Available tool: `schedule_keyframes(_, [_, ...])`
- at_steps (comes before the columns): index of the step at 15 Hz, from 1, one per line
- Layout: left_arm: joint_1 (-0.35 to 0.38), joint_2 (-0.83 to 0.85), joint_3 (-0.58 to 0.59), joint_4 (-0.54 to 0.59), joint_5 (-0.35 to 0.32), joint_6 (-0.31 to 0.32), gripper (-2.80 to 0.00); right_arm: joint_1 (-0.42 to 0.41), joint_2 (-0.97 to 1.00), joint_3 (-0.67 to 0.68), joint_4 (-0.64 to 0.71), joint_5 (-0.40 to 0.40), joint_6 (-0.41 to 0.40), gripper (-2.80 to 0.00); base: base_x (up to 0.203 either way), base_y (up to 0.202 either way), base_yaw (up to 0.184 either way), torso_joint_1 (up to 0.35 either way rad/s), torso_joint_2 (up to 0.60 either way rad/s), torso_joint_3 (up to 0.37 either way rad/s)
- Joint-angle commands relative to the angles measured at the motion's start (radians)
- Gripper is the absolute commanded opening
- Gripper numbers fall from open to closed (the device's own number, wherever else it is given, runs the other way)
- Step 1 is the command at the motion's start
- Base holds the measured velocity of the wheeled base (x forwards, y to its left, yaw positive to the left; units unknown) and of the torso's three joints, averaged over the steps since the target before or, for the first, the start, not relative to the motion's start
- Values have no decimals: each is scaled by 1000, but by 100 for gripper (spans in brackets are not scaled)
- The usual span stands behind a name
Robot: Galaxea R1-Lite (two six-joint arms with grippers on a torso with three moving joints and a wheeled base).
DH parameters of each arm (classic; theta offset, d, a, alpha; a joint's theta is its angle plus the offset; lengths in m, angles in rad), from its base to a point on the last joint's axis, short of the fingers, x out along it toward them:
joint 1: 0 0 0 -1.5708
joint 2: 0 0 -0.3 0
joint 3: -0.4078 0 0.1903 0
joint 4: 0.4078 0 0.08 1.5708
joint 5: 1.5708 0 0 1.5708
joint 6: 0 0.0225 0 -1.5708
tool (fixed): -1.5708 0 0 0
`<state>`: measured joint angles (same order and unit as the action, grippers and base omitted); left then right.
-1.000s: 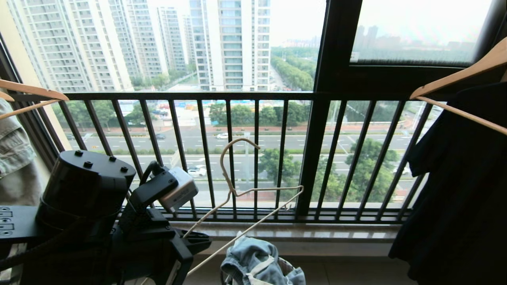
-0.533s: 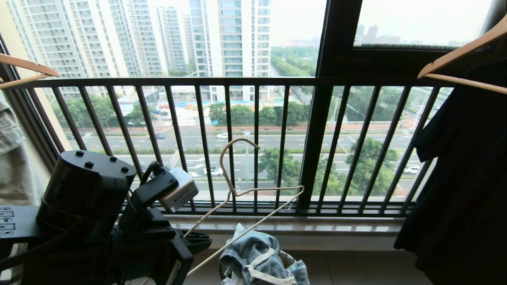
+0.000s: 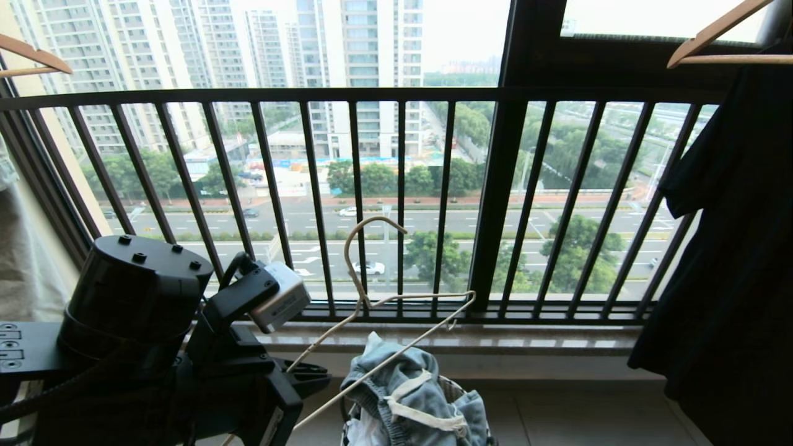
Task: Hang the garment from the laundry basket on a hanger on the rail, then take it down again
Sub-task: Pick up clothes from the basket
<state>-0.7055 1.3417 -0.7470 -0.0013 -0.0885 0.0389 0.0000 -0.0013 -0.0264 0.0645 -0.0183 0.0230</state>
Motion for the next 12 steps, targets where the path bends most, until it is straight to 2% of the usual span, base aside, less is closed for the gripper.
schedule_keyframes(1, [0, -1, 2, 0, 0, 1, -280, 0, 0, 0, 1, 0, 0, -280, 0, 0, 0, -196, 502, 307])
schedule_keyframes(12, [0, 0, 2, 1, 0, 2, -280, 0, 0, 0, 0, 0, 0, -280, 0, 0, 0, -152, 471, 321])
